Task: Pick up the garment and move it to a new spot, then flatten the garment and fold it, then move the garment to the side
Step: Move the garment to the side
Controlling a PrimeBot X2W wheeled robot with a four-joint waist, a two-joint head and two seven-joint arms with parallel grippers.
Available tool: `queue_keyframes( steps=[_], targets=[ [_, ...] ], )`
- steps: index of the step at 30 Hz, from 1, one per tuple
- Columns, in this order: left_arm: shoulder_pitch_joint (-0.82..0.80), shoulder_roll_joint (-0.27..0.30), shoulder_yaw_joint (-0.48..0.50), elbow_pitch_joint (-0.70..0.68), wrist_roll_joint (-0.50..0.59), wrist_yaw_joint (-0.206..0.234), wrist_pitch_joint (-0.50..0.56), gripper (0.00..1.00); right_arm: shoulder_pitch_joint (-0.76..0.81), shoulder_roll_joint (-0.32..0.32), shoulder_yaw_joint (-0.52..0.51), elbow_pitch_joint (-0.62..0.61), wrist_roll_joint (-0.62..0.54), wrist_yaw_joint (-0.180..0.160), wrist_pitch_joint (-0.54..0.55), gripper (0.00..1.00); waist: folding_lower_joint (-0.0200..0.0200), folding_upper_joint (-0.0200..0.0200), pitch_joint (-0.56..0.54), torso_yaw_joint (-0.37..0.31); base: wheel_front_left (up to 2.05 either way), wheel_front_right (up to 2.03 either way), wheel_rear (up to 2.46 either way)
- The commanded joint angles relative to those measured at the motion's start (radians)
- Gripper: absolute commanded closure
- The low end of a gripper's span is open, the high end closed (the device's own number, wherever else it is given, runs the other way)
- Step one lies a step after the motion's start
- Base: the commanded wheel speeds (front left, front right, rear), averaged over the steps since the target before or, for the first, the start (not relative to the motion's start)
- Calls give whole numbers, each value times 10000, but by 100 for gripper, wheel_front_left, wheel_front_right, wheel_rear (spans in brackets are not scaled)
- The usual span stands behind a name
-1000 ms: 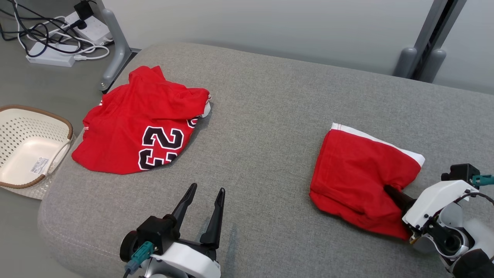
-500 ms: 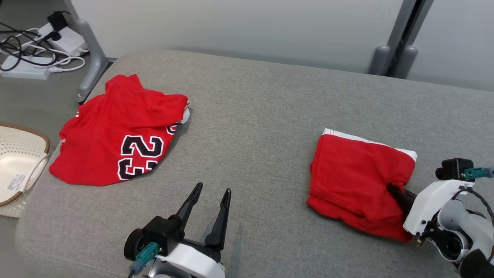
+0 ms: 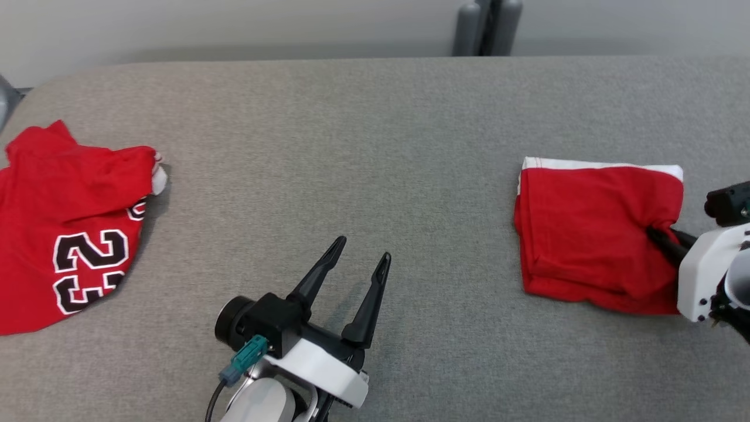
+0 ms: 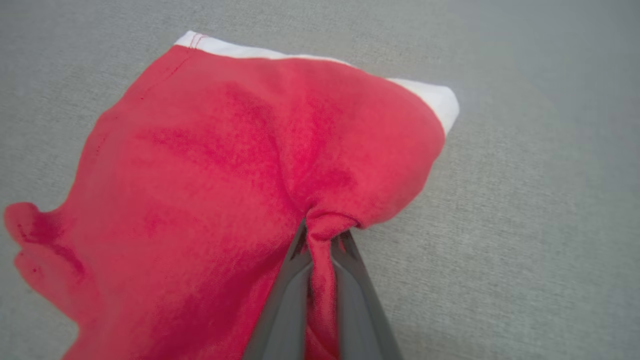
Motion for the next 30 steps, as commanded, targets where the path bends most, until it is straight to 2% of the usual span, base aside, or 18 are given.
queue_keyframes(
  steps=[1,9,17,26,30],
  targets=[
    [-368,43,-83,-100,49,-52,-13,0,-405,-243,259,-88,-153,-2,-133,100,0,0,756,-806,0,0,0],
    [-1359,51,-641,-578,-39,-135,-12,0,-1706,-1731,1365,329,-974,-2,-601,100,0,0,2011,-1416,0,0,0],
    [-1914,48,-730,-1277,117,-179,-13,0,-2916,-2657,1686,1845,-2412,-4,-1326,100,0,0,3117,-1473,0,0,0],
    [-1926,43,-711,-1546,228,-243,-13,0,-3797,-2364,1620,3862,-3605,-4,-2003,100,0,0,3420,-1357,0,0,0],
    [-1883,41,-726,-1600,195,-240,-13,0,-3987,-1971,1440,4917,-3908,-4,-2009,100,0,0,3495,-1272,0,0,0]
  ],
)
